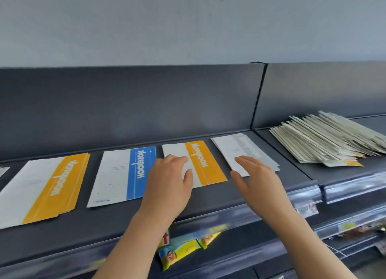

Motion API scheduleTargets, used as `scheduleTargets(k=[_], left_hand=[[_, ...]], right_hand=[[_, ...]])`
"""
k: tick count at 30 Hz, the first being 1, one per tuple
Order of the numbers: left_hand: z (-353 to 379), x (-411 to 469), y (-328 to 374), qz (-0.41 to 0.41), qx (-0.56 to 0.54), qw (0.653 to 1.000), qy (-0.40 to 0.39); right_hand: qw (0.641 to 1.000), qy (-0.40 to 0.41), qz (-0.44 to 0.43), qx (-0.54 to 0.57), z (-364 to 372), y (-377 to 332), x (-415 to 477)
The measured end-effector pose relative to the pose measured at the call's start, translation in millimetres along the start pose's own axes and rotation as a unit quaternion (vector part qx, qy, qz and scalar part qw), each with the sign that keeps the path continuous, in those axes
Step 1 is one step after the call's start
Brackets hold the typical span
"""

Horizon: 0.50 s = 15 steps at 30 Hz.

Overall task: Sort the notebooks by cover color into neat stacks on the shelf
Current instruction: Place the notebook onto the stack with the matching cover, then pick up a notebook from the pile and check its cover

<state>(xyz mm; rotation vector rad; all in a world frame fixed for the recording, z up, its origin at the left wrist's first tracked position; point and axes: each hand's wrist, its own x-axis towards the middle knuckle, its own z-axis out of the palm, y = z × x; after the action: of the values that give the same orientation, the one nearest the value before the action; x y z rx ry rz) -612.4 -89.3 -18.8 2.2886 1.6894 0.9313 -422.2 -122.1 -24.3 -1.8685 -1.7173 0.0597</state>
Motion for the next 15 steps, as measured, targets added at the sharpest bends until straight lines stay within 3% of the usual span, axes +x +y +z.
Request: scheduleTargets(k=[8,15], left_hand=[[78,19,117,0.021,-0.016,1.0,-0.008],[128,47,175,0.034,-0.044,0.998,-0.035]], right_hand=[[1.0,0.006,0.023,-0.019,-68,130,4],[0.998,0.028,0.061,-0.01,-96,202,25]])
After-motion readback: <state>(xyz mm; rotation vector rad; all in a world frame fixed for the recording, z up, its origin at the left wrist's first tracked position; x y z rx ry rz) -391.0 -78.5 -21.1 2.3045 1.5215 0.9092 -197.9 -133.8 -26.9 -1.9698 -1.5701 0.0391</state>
